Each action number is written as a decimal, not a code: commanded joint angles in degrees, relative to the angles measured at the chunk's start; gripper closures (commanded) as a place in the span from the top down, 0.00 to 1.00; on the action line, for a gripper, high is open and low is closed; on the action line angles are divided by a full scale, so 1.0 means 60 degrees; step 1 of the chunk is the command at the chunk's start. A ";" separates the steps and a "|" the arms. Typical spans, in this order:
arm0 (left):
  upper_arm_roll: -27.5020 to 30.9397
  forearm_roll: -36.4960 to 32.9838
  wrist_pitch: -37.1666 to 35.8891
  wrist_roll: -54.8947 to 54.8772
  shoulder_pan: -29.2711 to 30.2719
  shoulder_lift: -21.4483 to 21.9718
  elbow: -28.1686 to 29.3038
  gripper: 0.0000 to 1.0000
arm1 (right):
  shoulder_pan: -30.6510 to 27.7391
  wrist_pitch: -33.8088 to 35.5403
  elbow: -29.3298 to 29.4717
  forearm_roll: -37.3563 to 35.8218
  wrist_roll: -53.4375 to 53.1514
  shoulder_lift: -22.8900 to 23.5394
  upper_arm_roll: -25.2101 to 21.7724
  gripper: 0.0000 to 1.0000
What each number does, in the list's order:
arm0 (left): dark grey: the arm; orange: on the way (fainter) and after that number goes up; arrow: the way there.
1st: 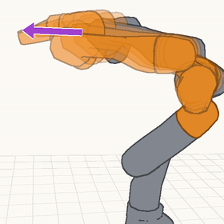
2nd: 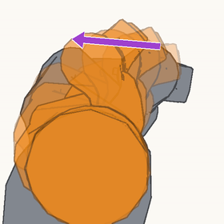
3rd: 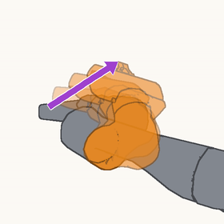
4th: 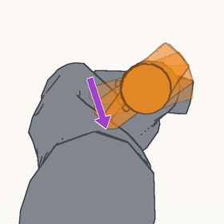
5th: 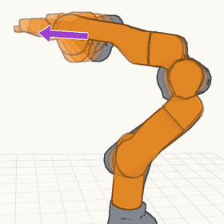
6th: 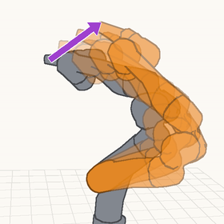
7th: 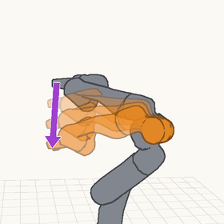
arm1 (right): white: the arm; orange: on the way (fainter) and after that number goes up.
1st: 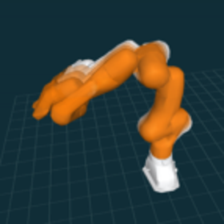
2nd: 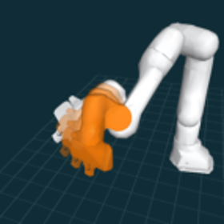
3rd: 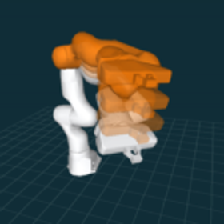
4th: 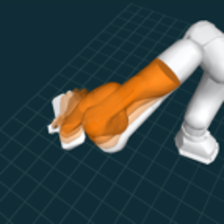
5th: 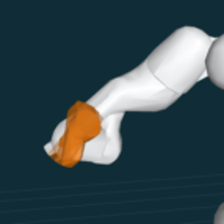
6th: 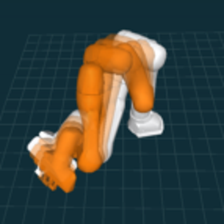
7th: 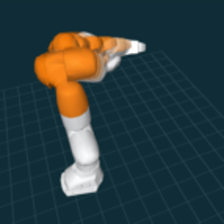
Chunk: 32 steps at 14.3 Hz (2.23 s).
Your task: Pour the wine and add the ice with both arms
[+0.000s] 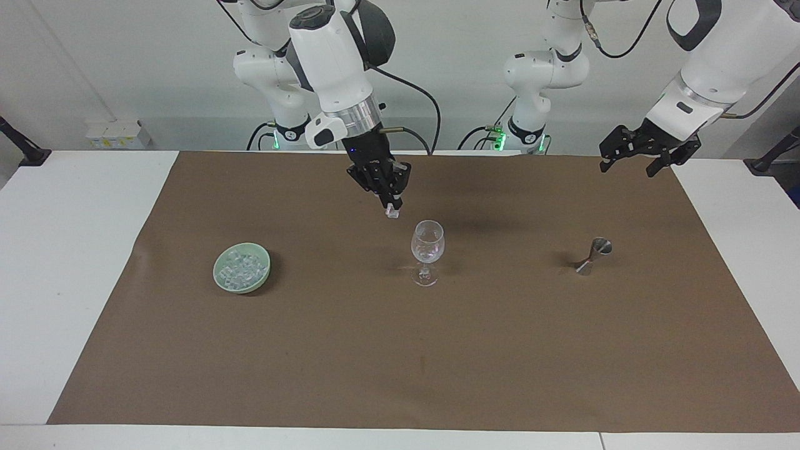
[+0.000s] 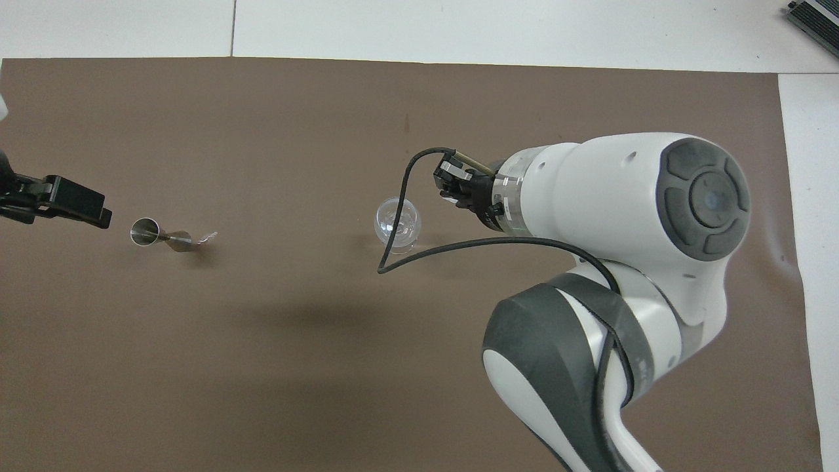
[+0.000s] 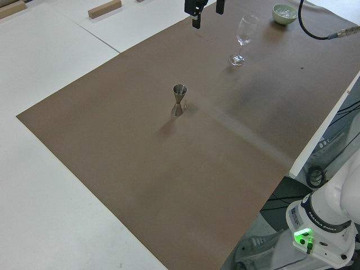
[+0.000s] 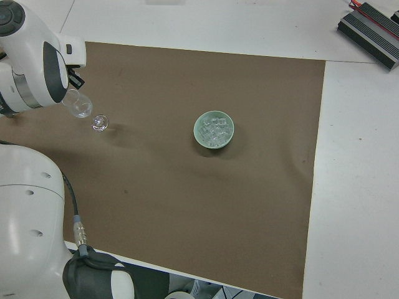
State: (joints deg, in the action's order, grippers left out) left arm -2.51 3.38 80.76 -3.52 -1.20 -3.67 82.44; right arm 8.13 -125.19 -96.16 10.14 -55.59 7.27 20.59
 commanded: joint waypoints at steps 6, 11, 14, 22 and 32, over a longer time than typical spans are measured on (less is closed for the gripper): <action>0.0169 -0.0212 0.0265 -0.0044 -0.0166 0.0465 0.0322 1.00 | 0.0681 -0.0623 0.0485 0.0522 -0.1151 0.1000 -0.0003 0.00; 0.0169 -0.0197 0.0280 -0.0015 -0.0180 0.0450 0.0322 1.00 | 0.0696 -0.1107 0.0368 0.0463 -0.1092 0.1322 -0.0003 0.00; 0.0169 -0.0197 0.0221 -0.0029 -0.0253 0.0362 0.0322 1.00 | 0.0784 -0.1414 -0.0012 0.0419 -0.1048 0.1381 -0.0003 0.00; 0.0169 -0.0197 0.0207 -0.0029 -0.0210 0.0479 0.0366 1.00 | 0.0798 -0.1195 -0.0218 0.0360 -0.1063 0.1264 -0.0003 0.40; 0.0169 -0.0197 0.0192 -0.0044 0.0025 0.0567 0.0439 1.00 | 0.0112 -0.0100 -0.0159 -0.1000 -0.0174 0.0299 -0.0106 1.00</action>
State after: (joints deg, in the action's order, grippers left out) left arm -1.53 3.37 81.25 -3.52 -1.09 -1.97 83.07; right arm 11.42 -129.13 -96.05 6.17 -60.51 12.49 19.72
